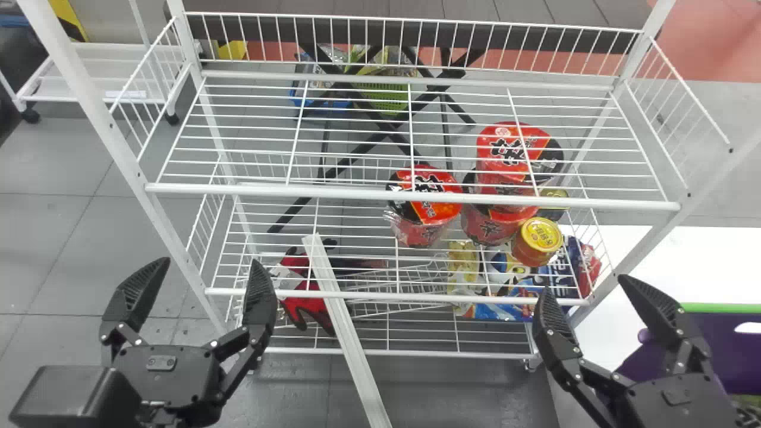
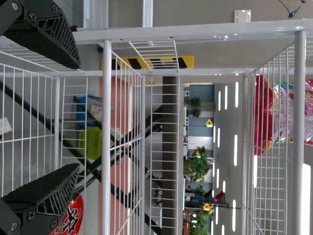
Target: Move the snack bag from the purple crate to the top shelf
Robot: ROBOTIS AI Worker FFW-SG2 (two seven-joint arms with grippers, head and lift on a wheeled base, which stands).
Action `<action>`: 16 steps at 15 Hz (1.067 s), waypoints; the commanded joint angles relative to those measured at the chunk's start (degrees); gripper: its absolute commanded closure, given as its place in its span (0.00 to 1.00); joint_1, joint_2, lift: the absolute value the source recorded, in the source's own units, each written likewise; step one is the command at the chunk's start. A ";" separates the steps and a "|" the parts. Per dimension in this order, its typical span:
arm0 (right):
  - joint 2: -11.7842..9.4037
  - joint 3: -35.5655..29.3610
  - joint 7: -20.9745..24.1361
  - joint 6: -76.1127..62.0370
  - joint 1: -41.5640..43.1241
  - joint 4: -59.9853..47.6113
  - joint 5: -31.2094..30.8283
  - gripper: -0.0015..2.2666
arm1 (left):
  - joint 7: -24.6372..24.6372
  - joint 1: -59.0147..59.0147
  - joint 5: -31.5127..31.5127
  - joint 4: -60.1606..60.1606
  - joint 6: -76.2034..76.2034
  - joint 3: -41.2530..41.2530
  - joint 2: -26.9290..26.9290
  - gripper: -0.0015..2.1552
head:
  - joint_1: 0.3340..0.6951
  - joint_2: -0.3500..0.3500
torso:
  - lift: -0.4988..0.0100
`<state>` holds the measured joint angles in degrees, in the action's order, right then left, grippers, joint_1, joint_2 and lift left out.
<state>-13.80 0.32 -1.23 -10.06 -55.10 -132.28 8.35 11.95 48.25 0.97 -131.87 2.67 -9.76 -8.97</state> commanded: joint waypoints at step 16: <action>0.00 -1.55 -0.53 3.52 -1.06 -2.28 0.97 0.08 | 0.09 0.00 0.00 0.39 0.00 0.00 0.00 0.05 | 1.00 0.44 | 0.09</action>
<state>-13.80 -0.20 -1.79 -10.88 -55.56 -132.75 9.22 12.04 48.25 0.97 -131.57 2.67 -9.76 -8.96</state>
